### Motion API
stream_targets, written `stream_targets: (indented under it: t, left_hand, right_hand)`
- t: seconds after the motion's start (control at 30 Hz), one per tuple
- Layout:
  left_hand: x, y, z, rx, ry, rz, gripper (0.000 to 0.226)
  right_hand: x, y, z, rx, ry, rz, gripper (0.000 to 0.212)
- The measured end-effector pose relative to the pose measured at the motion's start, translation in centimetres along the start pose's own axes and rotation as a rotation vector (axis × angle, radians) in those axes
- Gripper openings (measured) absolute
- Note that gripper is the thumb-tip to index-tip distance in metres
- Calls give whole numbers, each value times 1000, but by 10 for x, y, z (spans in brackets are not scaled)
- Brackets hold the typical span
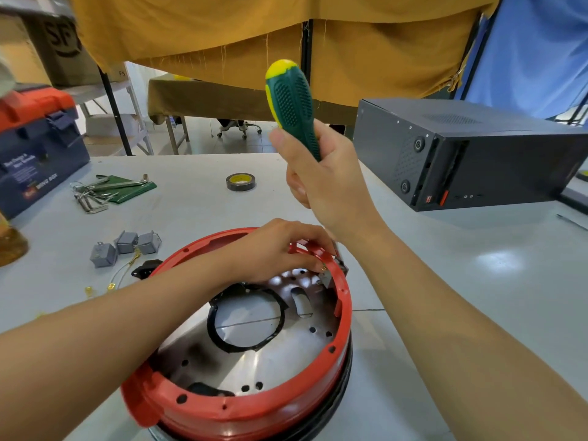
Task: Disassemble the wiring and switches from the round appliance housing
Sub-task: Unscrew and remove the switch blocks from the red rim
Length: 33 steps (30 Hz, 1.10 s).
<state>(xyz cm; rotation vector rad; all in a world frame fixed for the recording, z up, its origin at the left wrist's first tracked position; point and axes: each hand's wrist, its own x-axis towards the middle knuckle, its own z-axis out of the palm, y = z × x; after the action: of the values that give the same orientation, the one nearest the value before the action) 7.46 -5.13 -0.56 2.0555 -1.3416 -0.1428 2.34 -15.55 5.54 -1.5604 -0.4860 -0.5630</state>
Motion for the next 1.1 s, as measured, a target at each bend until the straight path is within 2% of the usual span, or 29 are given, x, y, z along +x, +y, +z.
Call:
stream_targets:
  t: [0.1, 0.33, 0.43, 0.5, 0.7, 0.87, 1.0, 1.1]
  left_hand:
    - [-1, 0, 1, 12, 3, 41, 21]
    - [0, -1, 1, -15, -4, -2, 14]
    - [2, -1, 2, -46, -7, -7, 23]
    - [2, -3, 3, -60, -11, -25, 16]
    - [5, -4, 4, -78, -6, -44, 15]
    - [5, -2, 4, -86, 7, -47, 23]
    - [5, -3, 3, -69, -11, -51, 14]
    - [6, -3, 3, -59, -26, -53, 18]
  right_hand:
    - [1, 0, 0, -16, 5, 8, 17]
    - [3, 3, 4, -54, -15, 30, 18]
    - [4, 3, 6, -68, -28, 42, 18]
    - [4, 3, 5, -77, -18, 40, 19]
    - [3, 1, 5, -88, -17, 52, 18]
    - [3, -1, 6, -65, -38, 70, 18]
    - [3, 0, 5, -83, -21, 72, 17]
    - [5, 2, 5, -125, -1, 69, 15]
